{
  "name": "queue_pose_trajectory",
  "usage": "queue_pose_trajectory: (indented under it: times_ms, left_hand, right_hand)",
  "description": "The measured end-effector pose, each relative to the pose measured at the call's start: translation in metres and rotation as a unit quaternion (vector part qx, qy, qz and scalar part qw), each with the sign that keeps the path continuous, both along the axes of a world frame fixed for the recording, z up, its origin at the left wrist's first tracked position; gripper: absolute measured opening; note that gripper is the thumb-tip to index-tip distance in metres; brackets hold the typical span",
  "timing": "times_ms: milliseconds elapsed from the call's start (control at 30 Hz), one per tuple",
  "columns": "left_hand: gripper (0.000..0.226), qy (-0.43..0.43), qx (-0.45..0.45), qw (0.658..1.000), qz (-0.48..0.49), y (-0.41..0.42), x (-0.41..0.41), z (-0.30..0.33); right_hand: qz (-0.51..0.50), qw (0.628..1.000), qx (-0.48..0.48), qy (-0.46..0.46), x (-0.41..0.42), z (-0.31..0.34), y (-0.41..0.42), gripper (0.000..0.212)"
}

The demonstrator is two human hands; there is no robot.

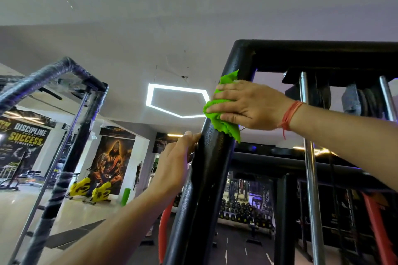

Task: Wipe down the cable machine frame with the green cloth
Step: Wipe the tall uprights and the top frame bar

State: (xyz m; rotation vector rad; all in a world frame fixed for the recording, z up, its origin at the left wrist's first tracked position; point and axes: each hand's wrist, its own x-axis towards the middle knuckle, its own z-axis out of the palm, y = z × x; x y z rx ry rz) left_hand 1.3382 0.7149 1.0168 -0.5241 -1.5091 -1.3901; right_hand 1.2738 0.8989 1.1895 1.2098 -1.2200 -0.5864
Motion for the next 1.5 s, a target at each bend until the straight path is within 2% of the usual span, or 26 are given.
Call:
queue_pose_trajectory:
  times_ms: [100, 167, 267, 333, 367, 433, 500, 533, 633, 700, 733, 800, 867, 900, 967, 1033, 1100, 1167, 1233, 1333, 1400, 1500]
  left_hand:
    - [0.045, 0.003, 0.013, 1.000, 0.003, 0.002, 0.001, -0.009]
    - [0.050, 0.005, 0.021, 1.000, 0.002, 0.004, 0.003, -0.015]
    - [0.048, -0.001, 0.027, 1.000, 0.011, 0.006, 0.007, -0.026]
    - [0.045, -0.015, 0.026, 0.999, 0.020, 0.010, 0.011, -0.033]
    - [0.045, -0.022, 0.026, 0.999, 0.022, 0.012, 0.013, -0.037]
    - [0.046, -0.031, 0.023, 0.998, 0.042, 0.017, 0.017, -0.042]
    - [0.050, -0.035, 0.022, 0.997, 0.062, 0.022, 0.020, -0.050]
    - [0.052, -0.041, 0.032, 0.996, 0.077, 0.023, 0.021, -0.055]
    - [0.059, -0.050, 0.057, 0.993, 0.089, 0.027, 0.021, -0.074]
    - [0.058, -0.054, 0.057, 0.991, 0.111, 0.031, 0.021, -0.090]
    - [0.053, -0.056, 0.062, 0.988, 0.129, 0.032, 0.021, -0.098]
    - [0.044, -0.065, 0.076, 0.984, 0.149, 0.041, 0.027, -0.113]
    - [0.039, -0.078, 0.086, 0.982, 0.149, 0.051, 0.034, -0.129]
    - [0.039, -0.087, 0.093, 0.981, 0.145, 0.056, 0.037, -0.137]
    - [0.036, -0.111, 0.105, 0.978, 0.142, 0.058, 0.041, -0.155]
    - [0.042, -0.133, 0.129, 0.970, 0.156, 0.051, 0.040, -0.177]
    - [0.052, -0.153, 0.151, 0.964, 0.159, 0.044, 0.041, -0.200]
    - [0.052, -0.169, 0.162, 0.959, 0.157, 0.039, 0.043, -0.216]
    - [0.046, -0.190, 0.161, 0.955, 0.163, 0.039, 0.045, -0.227]
    - [0.044, -0.216, 0.145, 0.955, 0.146, 0.039, 0.050, -0.244]
    - [0.055, -0.229, 0.151, 0.951, 0.141, 0.035, 0.052, -0.259]
    - [0.062, -0.244, 0.150, 0.950, 0.126, 0.026, 0.051, -0.280]
  right_hand:
    - [0.031, 0.991, -0.119, -0.049, -0.003, 0.008, 0.002, 0.058]
    - [0.052, 0.986, -0.147, -0.063, -0.009, -0.010, -0.004, 0.055]
    - [0.051, 0.996, -0.063, -0.037, -0.019, -0.048, -0.009, 0.048]
    - [0.045, 0.999, 0.000, -0.006, -0.017, -0.051, -0.003, 0.044]
    - [0.048, 0.999, -0.004, -0.003, -0.015, -0.045, -0.001, 0.044]
    - [0.067, 0.994, -0.077, -0.034, -0.013, -0.036, 0.005, 0.045]
    - [0.093, 0.982, -0.137, -0.087, -0.017, -0.048, 0.003, 0.045]
    - [0.110, 0.979, -0.138, -0.100, -0.020, -0.061, -0.001, 0.045]
    - [0.111, 0.992, -0.018, -0.054, -0.028, -0.102, -0.007, 0.043]
    - [0.099, 0.995, 0.027, -0.011, -0.027, -0.102, -0.004, 0.043]
    - [0.106, 0.994, 0.008, -0.011, -0.025, -0.096, -0.002, 0.043]
    - [0.143, 0.984, -0.075, -0.070, -0.024, -0.096, -0.004, 0.041]
    - [0.170, 0.973, -0.112, -0.105, -0.027, -0.122, -0.013, 0.041]
    - [0.173, 0.976, -0.091, -0.095, -0.030, -0.141, -0.018, 0.041]
    - [0.157, 0.986, 0.016, -0.056, -0.033, -0.170, -0.020, 0.040]
    - [0.148, 0.986, 0.065, -0.028, -0.034, -0.172, -0.016, 0.040]
    - [0.156, 0.986, 0.005, -0.051, -0.034, -0.168, -0.015, 0.040]
    - [0.182, 0.973, -0.082, -0.114, -0.032, -0.187, -0.017, 0.039]
    - [0.192, 0.972, -0.061, -0.122, -0.031, -0.222, -0.024, 0.039]
    - [0.145, 0.985, 0.065, -0.071, -0.027, -0.249, -0.027, 0.040]
    - [0.132, 0.988, 0.050, -0.059, -0.021, -0.239, -0.025, 0.040]
    - [0.145, 0.982, -0.047, -0.114, -0.017, -0.245, -0.023, 0.038]
